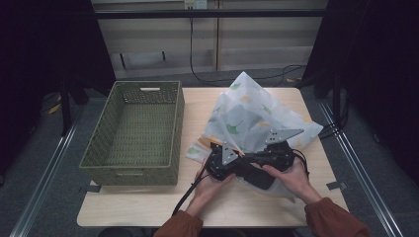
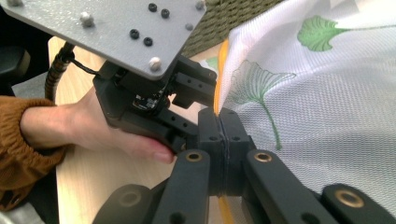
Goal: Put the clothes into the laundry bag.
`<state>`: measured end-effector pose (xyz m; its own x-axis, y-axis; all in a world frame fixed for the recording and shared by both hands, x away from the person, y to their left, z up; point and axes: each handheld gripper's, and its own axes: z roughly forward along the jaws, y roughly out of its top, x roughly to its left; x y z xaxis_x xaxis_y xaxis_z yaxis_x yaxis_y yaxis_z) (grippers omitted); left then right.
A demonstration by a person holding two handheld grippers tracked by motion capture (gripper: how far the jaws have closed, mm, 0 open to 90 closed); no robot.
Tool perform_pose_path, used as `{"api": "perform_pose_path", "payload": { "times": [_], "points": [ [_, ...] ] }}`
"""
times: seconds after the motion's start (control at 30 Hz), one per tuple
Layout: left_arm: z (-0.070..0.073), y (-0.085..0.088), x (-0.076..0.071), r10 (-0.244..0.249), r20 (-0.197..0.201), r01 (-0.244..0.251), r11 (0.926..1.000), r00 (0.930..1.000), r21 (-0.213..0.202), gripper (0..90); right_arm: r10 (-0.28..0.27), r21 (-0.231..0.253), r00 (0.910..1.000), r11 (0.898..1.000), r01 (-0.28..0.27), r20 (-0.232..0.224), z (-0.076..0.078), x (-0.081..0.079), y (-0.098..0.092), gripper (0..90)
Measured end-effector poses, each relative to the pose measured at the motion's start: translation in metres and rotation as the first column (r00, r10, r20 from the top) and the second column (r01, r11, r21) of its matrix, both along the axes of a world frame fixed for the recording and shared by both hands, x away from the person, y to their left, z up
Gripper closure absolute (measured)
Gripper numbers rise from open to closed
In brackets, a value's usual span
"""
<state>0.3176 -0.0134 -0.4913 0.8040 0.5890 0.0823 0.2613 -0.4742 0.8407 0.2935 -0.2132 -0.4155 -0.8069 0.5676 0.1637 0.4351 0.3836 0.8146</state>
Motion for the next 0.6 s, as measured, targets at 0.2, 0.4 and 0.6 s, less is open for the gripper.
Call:
{"api": "perform_pose_path", "payload": {
  "times": [0.2,0.4,0.6],
  "points": [
    [0.022,-0.002,0.008,0.073,0.007,-0.071,0.9845,0.9973,-0.160,75.3,0.004,0.044,0.9985,0.999,-0.006,0.054,0.022,0.002,0.005,89.6],
    [0.061,-0.009,0.016,0.152,0.043,-0.136,0.9566,0.9875,-0.258,76.2,-0.006,0.126,0.9911,0.992,-0.011,0.133,0.056,0.000,0.005,89.6],
    [0.097,0.001,0.015,0.226,0.115,-0.179,0.9302,0.9673,-0.320,76.4,-0.008,0.246,0.9784,0.968,-0.045,0.207,0.094,-0.014,-0.007,89.6]
  ]
}}
